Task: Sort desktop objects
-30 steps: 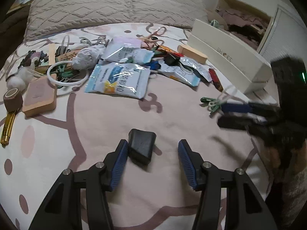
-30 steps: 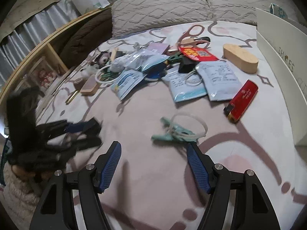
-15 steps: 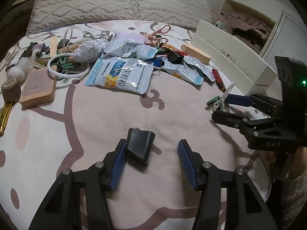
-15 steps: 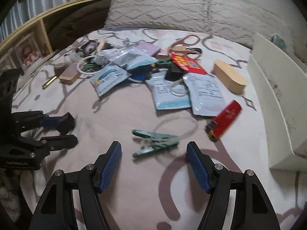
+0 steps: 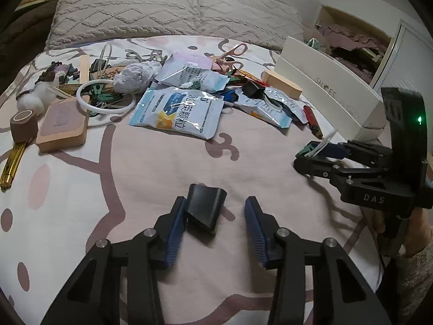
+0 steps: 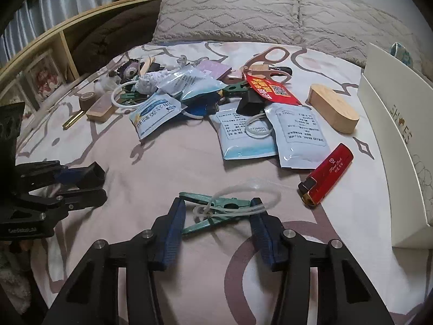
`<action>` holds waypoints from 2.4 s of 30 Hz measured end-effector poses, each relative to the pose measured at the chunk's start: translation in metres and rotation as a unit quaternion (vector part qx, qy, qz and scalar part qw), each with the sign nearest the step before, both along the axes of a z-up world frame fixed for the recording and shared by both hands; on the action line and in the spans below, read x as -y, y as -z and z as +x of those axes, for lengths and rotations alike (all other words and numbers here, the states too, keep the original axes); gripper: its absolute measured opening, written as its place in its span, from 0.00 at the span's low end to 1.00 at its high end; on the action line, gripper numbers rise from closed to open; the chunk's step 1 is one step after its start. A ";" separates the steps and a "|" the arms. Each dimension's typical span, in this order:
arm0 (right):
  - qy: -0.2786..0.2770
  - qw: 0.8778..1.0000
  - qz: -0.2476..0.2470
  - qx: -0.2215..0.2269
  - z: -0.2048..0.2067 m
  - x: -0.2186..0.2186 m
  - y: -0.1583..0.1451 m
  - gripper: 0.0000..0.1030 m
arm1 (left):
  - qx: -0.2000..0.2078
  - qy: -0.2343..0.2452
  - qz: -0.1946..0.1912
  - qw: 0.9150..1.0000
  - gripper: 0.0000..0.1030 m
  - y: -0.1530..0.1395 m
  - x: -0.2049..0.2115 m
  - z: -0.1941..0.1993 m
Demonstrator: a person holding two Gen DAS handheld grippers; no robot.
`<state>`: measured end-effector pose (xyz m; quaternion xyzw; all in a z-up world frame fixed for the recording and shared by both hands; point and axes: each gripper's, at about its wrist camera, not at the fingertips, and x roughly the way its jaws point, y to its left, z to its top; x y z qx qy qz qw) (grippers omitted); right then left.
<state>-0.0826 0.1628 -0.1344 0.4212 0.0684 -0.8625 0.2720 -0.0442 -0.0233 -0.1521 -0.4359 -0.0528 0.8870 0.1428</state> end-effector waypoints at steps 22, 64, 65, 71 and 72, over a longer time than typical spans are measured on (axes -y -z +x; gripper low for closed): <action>0.007 0.999 -0.007 -0.035 0.012 -0.003 -0.005 0.48 | -0.019 -0.005 -0.005 1.000 0.26 -0.005 -0.002 0.006; 0.065 0.988 -0.068 -0.123 0.080 -0.115 -0.100 0.48 | -0.121 0.070 0.015 0.990 0.26 -0.088 -0.102 0.028; 0.070 0.987 -0.071 -0.123 0.079 -0.123 -0.102 0.48 | -0.122 0.074 0.016 0.990 0.26 -0.090 -0.107 0.027; 0.108 0.982 -0.066 -0.139 0.077 -0.160 -0.114 0.48 | -0.128 0.098 0.019 0.987 0.26 -0.097 -0.133 0.023; 0.113 0.981 -0.064 -0.141 0.077 -0.164 -0.116 0.48 | -0.129 0.102 0.018 0.986 0.26 -0.098 -0.137 0.021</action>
